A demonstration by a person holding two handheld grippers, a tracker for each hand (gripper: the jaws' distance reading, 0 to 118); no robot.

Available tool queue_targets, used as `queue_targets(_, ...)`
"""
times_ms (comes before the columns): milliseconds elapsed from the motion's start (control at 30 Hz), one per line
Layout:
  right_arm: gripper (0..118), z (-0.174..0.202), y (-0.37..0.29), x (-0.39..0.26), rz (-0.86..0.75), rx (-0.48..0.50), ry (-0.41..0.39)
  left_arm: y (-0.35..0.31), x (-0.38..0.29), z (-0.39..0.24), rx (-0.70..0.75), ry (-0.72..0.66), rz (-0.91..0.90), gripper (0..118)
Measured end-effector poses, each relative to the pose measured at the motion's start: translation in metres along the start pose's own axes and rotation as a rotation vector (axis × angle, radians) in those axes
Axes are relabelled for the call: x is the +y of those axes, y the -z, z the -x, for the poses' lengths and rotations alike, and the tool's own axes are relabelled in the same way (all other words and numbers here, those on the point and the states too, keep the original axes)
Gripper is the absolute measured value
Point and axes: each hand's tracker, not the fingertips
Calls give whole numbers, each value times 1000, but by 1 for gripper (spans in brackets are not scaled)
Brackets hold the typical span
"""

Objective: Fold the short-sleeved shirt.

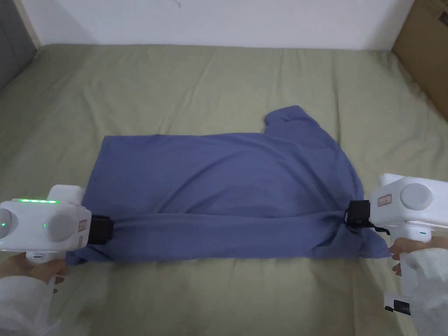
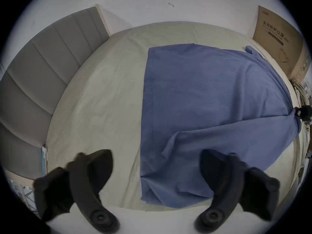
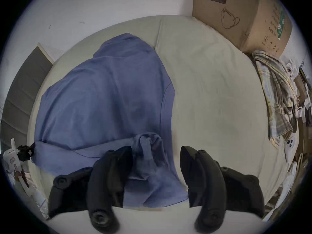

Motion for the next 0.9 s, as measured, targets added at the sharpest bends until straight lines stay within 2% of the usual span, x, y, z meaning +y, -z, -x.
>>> queue_targets(200,64,-7,-37,-17,-74,1,5,-48,-15,14,-40,-58,-90,106)
queue_targets(233,64,-5,-46,-21,-94,8,-5,-60,-20,16,-47,-71,-104,104)
queue_targets(267,62,-5,-54,-27,-105,13,-20,-72,-27,17,-60,-81,-116,96)
queue_targets(300,55,-2,-60,-33,-107,9,-29,-81,-34,18,-74,-89,-128,80)
queue_targets(333,29,2,-65,-39,-105,3,-38,-87,-43,21,-93,-100,-130,43)
queue_targets(367,4,3,-66,-47,-108,14,-41,-91,-52,21,-107,-115,-131,13)
queue_targets(400,1,3,-67,-56,-113,32,-28,-91,-63,20,-116,-122,-110,1)
queue_targets(467,1,7,-67,-72,-84,86,-16,-91,-82,14,-169,-113,-50,0)
queue_targets(600,1,15,-55,-98,-49,88,-35,-81,-95,9,-146,-130,-18,0)
queue_targets(633,1,17,-53,-102,-39,90,-40,-79,-96,10,-136,-138,-30,5)
queue_targets(667,1,17,-49,-105,-30,92,-42,-76,-93,13,-123,-144,-34,24)
queue_targets(733,1,17,-45,-110,-14,94,-43,-64,-85,22,-102,-162,-34,87)
queue_targets(767,1,15,-40,-111,-5,93,-44,-58,-81,26,-108,-171,-31,97)
queue_targets(900,1,10,-29,-111,16,84,-41,-29,-64,31,-96,-195,-20,93)
